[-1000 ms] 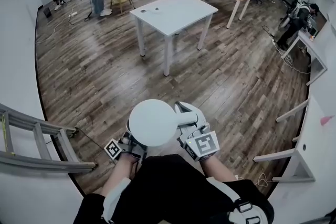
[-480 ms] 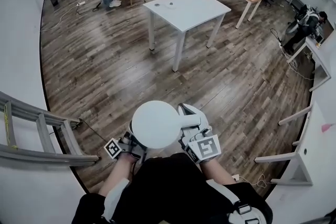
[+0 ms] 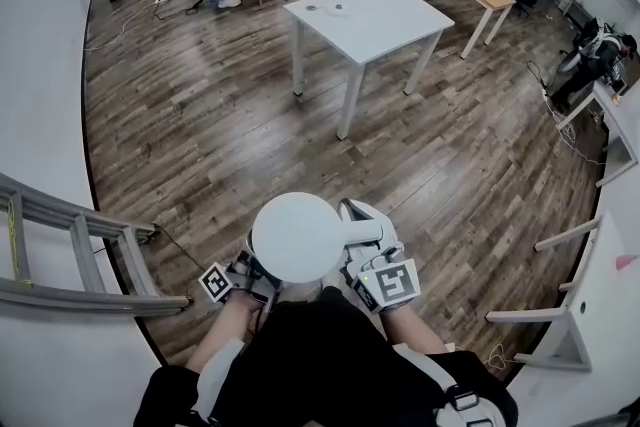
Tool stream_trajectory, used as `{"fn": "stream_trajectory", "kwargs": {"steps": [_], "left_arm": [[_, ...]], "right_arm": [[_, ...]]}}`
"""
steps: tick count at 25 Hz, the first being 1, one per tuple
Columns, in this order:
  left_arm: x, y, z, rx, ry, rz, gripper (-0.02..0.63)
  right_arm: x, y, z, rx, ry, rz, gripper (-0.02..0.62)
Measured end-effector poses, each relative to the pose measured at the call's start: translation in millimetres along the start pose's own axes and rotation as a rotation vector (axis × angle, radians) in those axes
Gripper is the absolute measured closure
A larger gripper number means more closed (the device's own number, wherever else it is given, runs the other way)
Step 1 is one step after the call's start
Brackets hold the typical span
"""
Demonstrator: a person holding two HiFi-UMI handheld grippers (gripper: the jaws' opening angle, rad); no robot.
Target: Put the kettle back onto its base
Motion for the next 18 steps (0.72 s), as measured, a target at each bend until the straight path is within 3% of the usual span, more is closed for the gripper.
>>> {"fn": "stream_trajectory", "kwargs": {"steps": [5, 18], "left_arm": [[44, 4, 7, 0.021, -0.018, -0.018, 0.367], [146, 32, -3, 0.041, -0.008, -0.031, 0.367]], "right_arm": [[29, -30, 13, 0.012, -0.029, 0.071, 0.591], [74, -123, 40, 0.014, -0.062, 0.055, 0.591]]}}
Point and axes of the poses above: the fingertips, and each gripper's own axes: x forward along the fingers, y to its left, z out of its top, the point moved 6 cm from there along -x, backward along the fingers, and after that the axes turned 13 degrees about x, right-handed, at the moved point
